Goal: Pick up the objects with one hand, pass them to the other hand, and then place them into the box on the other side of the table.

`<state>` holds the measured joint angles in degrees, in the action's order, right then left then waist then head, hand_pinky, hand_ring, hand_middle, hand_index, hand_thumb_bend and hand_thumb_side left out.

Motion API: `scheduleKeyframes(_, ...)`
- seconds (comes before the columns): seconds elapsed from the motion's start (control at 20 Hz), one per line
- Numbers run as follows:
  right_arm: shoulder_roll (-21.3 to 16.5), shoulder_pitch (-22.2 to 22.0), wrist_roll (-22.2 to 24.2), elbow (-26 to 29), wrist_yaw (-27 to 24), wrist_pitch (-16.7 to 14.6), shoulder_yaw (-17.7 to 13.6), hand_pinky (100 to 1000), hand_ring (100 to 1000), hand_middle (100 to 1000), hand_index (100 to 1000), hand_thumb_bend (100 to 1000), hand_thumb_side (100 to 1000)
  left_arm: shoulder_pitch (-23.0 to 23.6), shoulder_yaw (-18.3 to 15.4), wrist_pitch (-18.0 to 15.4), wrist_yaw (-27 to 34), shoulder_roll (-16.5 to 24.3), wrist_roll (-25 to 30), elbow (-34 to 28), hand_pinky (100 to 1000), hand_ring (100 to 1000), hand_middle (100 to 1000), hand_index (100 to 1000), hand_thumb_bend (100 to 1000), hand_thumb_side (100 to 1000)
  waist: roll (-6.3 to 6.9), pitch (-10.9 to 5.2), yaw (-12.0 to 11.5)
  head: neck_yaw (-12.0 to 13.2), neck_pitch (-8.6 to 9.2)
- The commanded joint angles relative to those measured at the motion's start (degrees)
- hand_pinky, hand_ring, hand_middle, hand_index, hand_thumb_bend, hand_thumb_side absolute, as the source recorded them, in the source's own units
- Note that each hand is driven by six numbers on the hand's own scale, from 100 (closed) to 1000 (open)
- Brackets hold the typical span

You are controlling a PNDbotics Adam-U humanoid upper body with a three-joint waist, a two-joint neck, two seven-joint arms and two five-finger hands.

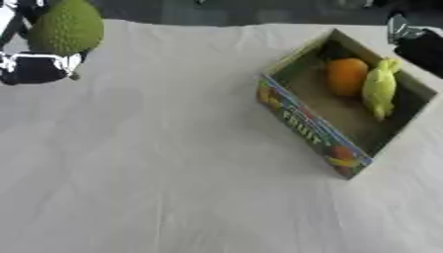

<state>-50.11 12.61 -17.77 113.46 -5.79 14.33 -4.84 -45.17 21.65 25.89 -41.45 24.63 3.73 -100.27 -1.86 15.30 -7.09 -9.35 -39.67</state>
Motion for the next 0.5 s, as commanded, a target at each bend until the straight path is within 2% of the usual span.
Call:
scheduleKeyframes(0.05, -1.7, 0.5, 0.8, 1.1, 0.8, -1.1, -0.1, 981, 883, 927, 960, 100, 277, -0.5, 0.5, -2.0, -0.6, -1.5, -2.3, -0.1, 462, 512, 482, 433, 373, 100, -0.19, -1.51, 0.1, -1.5, 0.16)
scheduleKeyframes(0.35, -2.2, 2.6, 5.9, 1.1, 3.9, -5.3, 3.3, 973, 883, 921, 949, 100, 245, 0.0, 1.4, -6.5, -3.5, -6.4, -6.0, 4.2, 440, 497, 469, 428, 356, 100, -0.55, -1.65, 0.3, -2.0, -0.35)
scheduleKeyframes(0.5, -2.2, 3.9, 8.2, 1.1, 5.0, -6.7, 4.7, 972, 883, 920, 948, 100, 245, 0.4, 1.6, -8.6, -3.1, -7.8, -8.9, 5.0, 433, 490, 465, 426, 341, 100, -0.56, -1.65, 0.3, -1.9, -0.53)
